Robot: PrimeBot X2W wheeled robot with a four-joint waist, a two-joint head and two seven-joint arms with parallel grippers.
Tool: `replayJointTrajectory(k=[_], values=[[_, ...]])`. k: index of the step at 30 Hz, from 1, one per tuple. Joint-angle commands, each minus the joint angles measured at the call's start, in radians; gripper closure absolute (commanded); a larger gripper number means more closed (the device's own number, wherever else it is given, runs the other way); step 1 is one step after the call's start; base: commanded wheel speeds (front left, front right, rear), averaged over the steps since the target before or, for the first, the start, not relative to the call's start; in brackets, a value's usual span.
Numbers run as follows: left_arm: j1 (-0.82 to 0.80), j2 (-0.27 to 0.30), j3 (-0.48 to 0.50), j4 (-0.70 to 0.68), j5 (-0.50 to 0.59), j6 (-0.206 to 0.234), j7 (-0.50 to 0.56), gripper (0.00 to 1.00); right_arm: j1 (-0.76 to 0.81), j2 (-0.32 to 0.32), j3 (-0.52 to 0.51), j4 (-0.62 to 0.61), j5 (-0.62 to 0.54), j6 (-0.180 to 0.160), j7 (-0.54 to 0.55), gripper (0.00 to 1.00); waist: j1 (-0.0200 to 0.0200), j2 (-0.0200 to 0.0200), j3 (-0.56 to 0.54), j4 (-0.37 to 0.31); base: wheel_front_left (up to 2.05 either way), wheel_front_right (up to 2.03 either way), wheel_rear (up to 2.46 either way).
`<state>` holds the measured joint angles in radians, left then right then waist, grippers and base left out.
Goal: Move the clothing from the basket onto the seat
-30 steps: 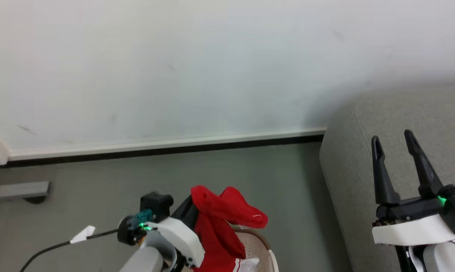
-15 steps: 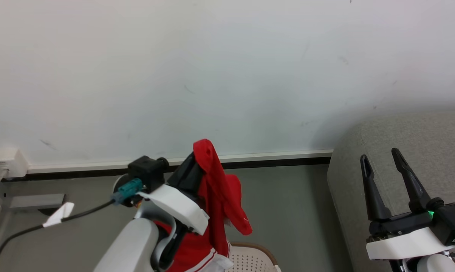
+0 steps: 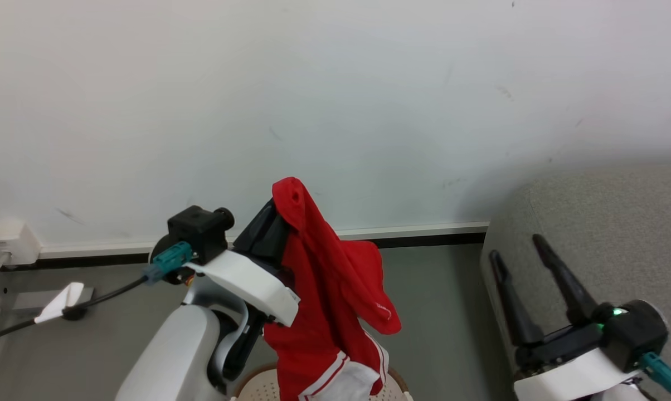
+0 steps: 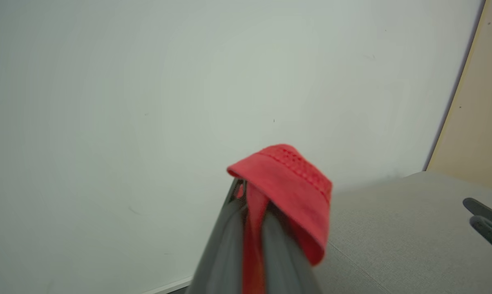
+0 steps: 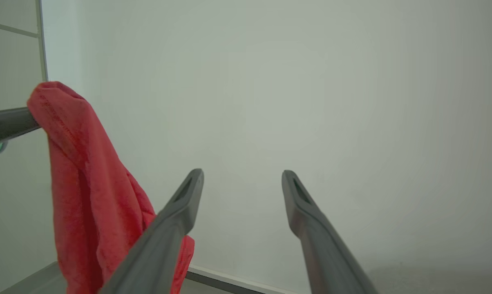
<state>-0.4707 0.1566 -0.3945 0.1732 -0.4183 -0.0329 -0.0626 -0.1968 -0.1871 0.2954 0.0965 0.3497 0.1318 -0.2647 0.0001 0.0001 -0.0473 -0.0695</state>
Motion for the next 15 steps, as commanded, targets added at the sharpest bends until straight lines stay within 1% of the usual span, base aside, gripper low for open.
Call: replayJointTrajectory(k=[1,4,7,11,15], values=[[-0.011,0.004,0.001,-0.007,-0.011,0.001,0.000,1.00,-0.011,-0.009,0.027,-0.006,0.011,-0.002,0.001,0.00,-0.0001,-0.0001,0.001,0.001,0.00,0.00,0.00],[-0.018,0.004,-0.005,-0.005,-0.008,0.000,0.004,1.00,-0.037,-0.072,0.182,0.021,0.043,-0.003,0.001,0.00,-0.0001,-0.0001,0.003,0.006,0.00,0.00,0.00],[-0.026,0.004,-0.012,0.000,-0.007,-0.003,0.008,1.00,-0.092,-0.112,0.310,0.058,0.083,-0.002,0.001,0.00,-0.0001,-0.0001,0.005,0.011,0.00,0.00,0.00],[-0.039,-0.004,-0.025,0.002,-0.010,-0.009,0.015,1.00,-0.175,-0.135,0.427,0.145,0.132,-0.002,0.001,0.00,-0.0001,-0.0001,0.010,0.029,0.00,0.00,0.00],[-0.052,-0.017,-0.045,0.003,-0.013,-0.016,0.022,1.00,-0.265,-0.130,0.554,0.238,0.202,-0.002,0.001,0.00,-0.0001,-0.0001,0.012,0.059,0.00,0.00,0.00]])
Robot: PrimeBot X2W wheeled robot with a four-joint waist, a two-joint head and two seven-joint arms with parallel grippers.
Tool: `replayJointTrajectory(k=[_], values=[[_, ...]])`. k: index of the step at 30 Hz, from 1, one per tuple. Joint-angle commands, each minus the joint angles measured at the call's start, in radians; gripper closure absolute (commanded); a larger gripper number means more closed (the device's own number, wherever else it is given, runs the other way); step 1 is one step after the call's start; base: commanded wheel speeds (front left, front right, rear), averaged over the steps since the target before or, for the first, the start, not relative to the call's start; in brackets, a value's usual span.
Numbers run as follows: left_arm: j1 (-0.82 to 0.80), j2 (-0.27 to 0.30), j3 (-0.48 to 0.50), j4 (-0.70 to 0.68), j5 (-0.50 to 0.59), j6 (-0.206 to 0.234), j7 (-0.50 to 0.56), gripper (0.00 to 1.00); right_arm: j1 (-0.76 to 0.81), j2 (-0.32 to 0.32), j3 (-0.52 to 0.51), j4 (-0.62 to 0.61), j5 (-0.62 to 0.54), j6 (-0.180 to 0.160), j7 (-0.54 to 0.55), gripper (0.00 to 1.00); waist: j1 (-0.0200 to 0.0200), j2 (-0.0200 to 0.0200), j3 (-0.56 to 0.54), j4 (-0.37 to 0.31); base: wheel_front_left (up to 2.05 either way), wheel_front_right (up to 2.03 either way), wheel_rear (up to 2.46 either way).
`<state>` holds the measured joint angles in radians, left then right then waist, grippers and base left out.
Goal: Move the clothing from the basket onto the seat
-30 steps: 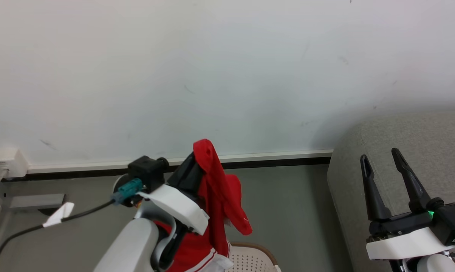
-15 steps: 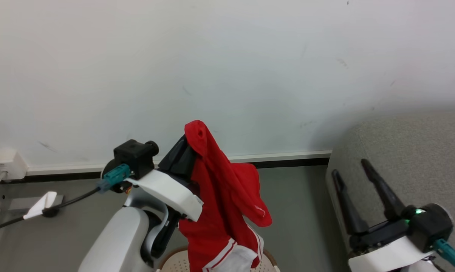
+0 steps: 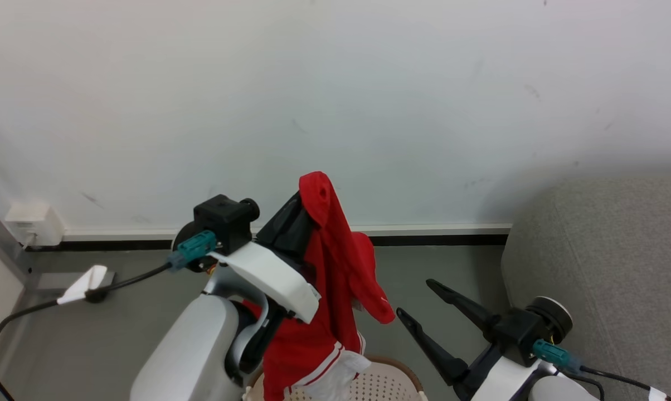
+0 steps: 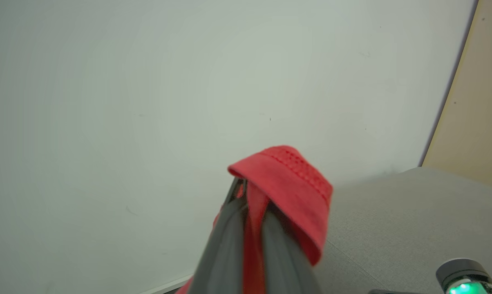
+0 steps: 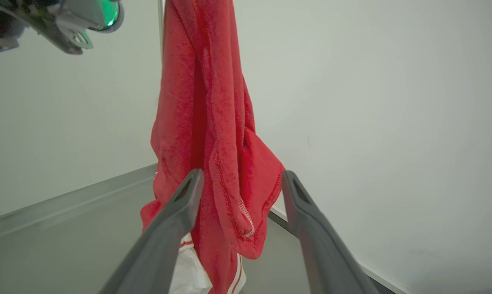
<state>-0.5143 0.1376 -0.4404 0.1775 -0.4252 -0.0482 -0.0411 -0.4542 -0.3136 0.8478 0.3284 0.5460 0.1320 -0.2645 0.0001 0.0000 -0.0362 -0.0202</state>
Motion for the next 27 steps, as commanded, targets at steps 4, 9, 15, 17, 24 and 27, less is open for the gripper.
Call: replayJointTrajectory(k=[4,9,15,17,24,27], values=[[-0.023,-0.013,-0.025,0.005,-0.004,-0.013,0.003,1.00,-0.086,0.005,0.122,0.101,0.078,-0.002,0.001,0.00,-0.0001,0.0000,0.002,0.048,0.00,0.00,0.00],[-0.040,-0.027,-0.056,0.022,-0.004,-0.021,0.005,1.00,-0.153,0.017,0.227,0.187,0.174,-0.002,0.001,0.00,-0.0001,0.0000,0.002,0.089,0.00,0.00,0.00],[-0.056,-0.045,-0.096,0.033,-0.008,-0.032,0.008,1.00,-0.199,0.024,0.331,0.238,0.263,-0.002,0.001,0.00,-0.0001,0.0000,0.000,0.130,0.00,0.00,0.00],[-0.060,-0.050,-0.108,0.033,-0.010,-0.034,0.010,1.00,-0.206,0.028,0.362,0.233,0.295,-0.002,0.001,0.00,-0.0001,0.0000,-0.001,0.140,0.00,0.00,0.00],[-0.078,-0.069,-0.152,0.024,-0.029,-0.040,0.015,1.00,-0.220,0.055,0.414,0.253,0.335,-0.002,0.001,0.00,-0.0001,0.0000,-0.002,0.179,0.00,0.00,0.00],[-0.084,-0.077,-0.183,0.010,-0.039,-0.042,0.022,1.00,-0.224,0.082,0.415,0.297,0.333,-0.002,0.001,0.00,-0.0001,0.0000,0.000,0.198,0.00,0.00,0.00]])
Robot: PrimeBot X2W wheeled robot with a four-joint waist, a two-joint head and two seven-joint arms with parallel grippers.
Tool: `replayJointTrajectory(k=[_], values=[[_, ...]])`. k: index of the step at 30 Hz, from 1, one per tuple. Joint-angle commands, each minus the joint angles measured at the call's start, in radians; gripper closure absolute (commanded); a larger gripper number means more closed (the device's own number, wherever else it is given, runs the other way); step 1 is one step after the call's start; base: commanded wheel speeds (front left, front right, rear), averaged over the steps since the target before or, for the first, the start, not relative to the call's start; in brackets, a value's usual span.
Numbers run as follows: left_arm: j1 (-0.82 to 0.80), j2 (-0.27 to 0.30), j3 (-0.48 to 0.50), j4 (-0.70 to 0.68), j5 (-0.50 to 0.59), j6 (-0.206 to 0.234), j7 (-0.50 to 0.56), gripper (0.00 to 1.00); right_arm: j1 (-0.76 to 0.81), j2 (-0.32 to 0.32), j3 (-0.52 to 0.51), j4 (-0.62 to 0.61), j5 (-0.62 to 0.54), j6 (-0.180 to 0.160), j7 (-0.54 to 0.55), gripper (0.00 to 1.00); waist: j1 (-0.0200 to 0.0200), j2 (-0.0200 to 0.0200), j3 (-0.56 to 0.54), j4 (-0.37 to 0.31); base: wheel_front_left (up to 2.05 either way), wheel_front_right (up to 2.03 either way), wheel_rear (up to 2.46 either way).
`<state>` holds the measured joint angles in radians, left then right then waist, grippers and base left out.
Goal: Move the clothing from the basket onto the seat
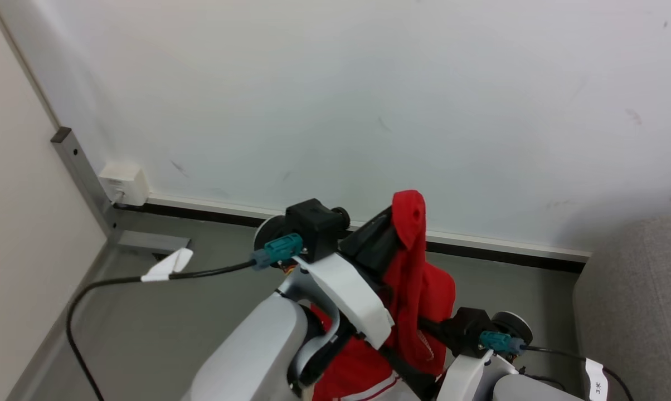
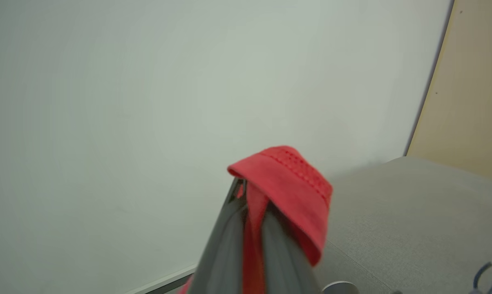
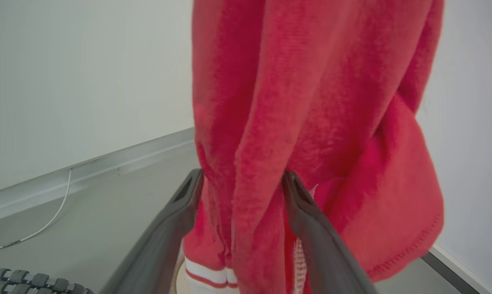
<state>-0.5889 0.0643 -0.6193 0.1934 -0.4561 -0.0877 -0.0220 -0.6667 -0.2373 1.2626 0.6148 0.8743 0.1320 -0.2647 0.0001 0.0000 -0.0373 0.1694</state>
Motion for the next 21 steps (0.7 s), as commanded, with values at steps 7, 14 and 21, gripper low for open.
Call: replayJointTrajectory(k=[7,14,21], values=[[-0.022,-0.010,-0.073,-0.041,-0.035,0.005,0.019,1.00,-0.023,0.067,-0.038,0.128,-0.002,-0.002,0.001,0.00,-0.0001,0.0000,0.004,0.048,0.00,0.00,0.00],[-0.041,-0.013,-0.118,-0.058,-0.057,0.026,0.019,1.00,-0.023,0.104,-0.079,0.204,-0.017,-0.002,0.001,0.00,-0.0001,0.0000,0.006,0.067,0.00,0.00,0.00],[-0.047,-0.009,-0.110,-0.038,-0.070,0.047,0.003,1.00,-0.026,0.107,-0.119,0.228,-0.020,-0.002,0.001,1.00,-0.0001,0.0000,0.003,0.053,0.00,0.00,0.00]])
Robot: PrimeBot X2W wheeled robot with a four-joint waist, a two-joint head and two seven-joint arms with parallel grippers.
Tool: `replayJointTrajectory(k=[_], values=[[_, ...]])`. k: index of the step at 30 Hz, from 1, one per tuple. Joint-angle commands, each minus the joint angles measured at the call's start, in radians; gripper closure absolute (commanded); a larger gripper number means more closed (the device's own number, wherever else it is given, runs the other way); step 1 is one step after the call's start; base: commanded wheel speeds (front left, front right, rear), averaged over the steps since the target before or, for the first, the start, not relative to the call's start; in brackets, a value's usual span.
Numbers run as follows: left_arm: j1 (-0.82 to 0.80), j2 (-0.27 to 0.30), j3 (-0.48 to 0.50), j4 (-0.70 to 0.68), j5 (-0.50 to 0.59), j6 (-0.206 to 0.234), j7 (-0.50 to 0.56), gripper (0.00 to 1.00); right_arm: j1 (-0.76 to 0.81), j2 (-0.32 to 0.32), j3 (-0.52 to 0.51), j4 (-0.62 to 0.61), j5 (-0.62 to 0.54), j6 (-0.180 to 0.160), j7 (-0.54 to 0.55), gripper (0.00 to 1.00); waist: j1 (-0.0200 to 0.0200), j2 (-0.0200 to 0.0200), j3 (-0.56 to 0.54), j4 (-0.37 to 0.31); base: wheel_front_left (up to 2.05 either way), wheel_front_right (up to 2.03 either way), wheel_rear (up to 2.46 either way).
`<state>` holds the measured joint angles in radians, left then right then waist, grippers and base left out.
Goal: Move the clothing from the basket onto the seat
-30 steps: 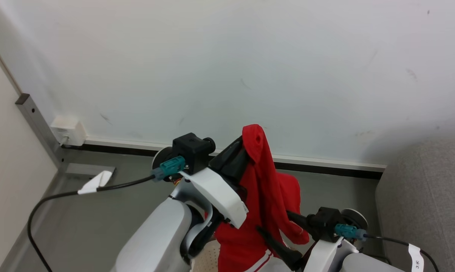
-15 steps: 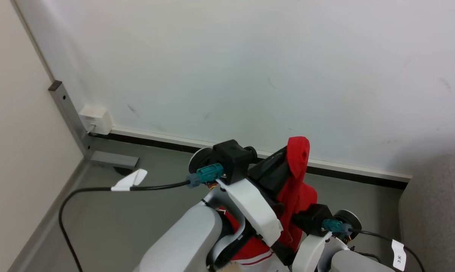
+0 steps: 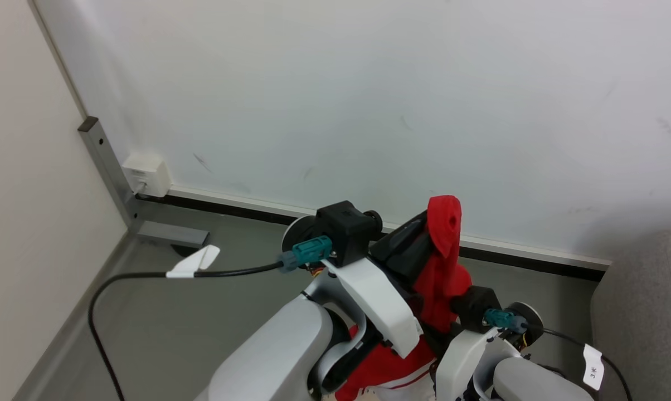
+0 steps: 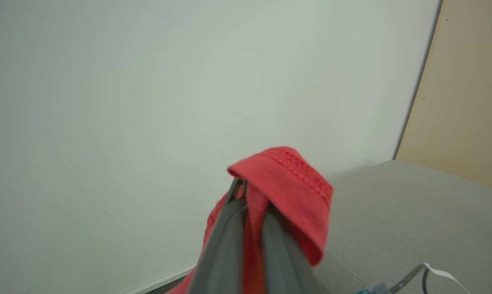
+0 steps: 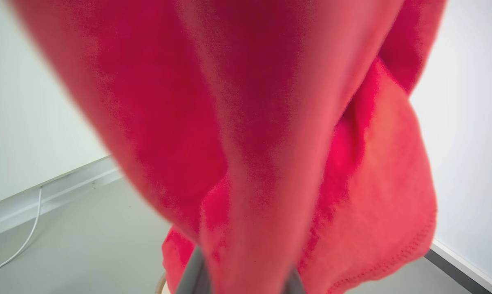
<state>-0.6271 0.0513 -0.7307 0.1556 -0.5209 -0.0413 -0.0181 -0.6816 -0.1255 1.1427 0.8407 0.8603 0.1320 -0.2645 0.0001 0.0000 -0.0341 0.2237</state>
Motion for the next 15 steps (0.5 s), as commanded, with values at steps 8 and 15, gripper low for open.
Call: replayJointTrajectory(k=[8,15], values=[[0.019,0.039,0.037,0.024,-0.020,0.026,-0.023,1.00,0.024,-0.047,-0.190,-0.070,-0.092,-0.002,0.000,1.00,-0.0001,0.0000,-0.001,-0.037,0.00,0.00,0.00],[0.092,0.102,0.060,0.050,-0.028,0.048,-0.041,1.00,0.088,-0.079,-0.359,-0.170,-0.191,-0.002,0.000,1.00,-0.0001,0.0000,0.001,-0.071,0.00,0.00,0.00]])
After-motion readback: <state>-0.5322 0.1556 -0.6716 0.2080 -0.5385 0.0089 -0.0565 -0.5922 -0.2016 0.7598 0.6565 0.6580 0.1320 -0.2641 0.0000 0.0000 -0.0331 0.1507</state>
